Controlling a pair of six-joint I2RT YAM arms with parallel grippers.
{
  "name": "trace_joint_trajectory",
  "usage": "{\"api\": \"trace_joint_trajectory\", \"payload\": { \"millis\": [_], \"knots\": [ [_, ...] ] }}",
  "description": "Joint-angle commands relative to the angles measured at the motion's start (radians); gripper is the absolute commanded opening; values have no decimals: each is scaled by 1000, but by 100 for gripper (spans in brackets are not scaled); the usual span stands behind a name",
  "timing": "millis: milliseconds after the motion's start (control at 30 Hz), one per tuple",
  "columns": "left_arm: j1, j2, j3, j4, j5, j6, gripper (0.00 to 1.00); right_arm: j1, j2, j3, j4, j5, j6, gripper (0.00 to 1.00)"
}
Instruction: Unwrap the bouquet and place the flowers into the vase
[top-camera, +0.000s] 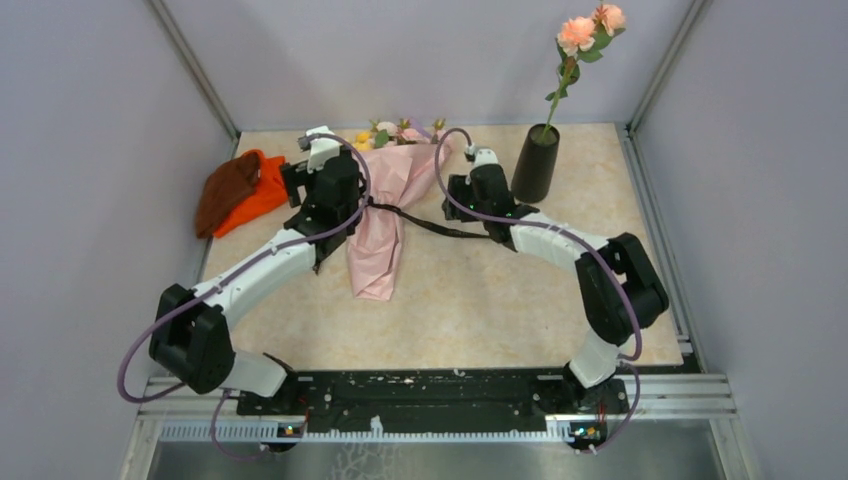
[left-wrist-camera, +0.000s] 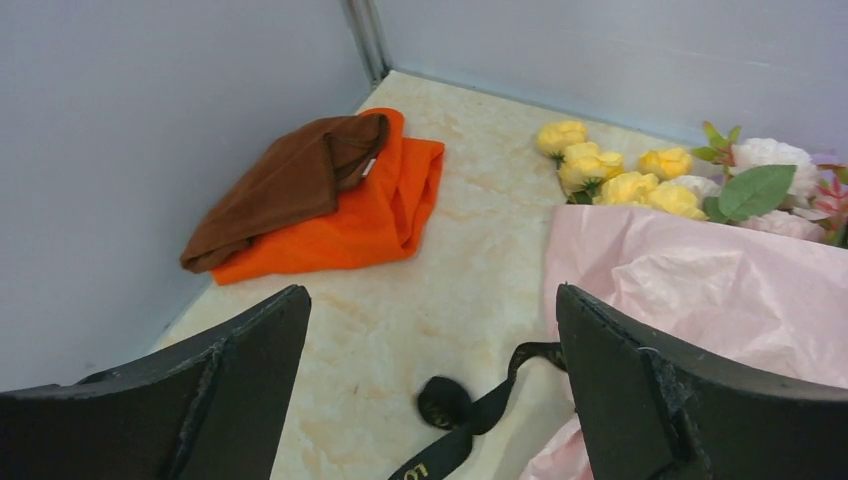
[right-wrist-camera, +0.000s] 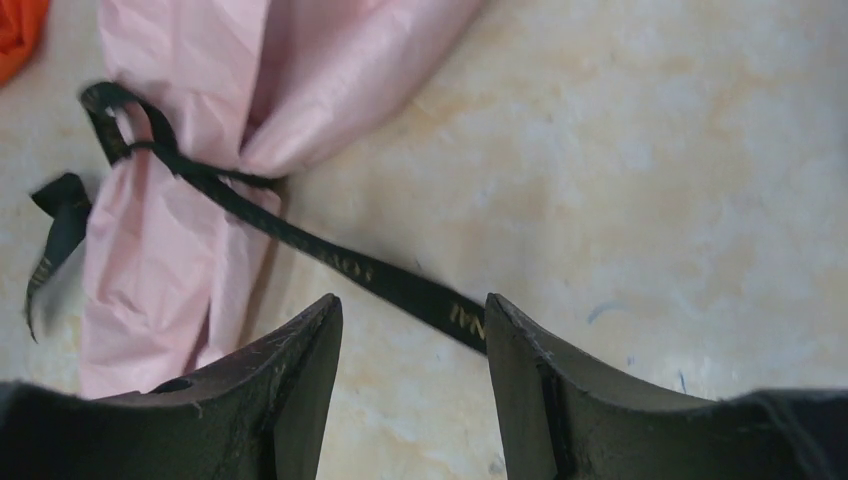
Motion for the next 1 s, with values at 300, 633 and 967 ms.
{"api": "trace_joint_trajectory", "payload": {
  "millis": [300, 633, 967],
  "knots": [
    [173, 387, 245, 60, 760, -210, 97, 76, 261, 362, -14, -142, -170, 50],
    [335, 567, 306, 129, 1231, -278, 96, 111, 310, 434, -6, -195, -238, 49],
    [367, 632, 270, 144, 1315, -312, 99, 175, 498, 682, -153, -189, -277, 49]
  ]
}}
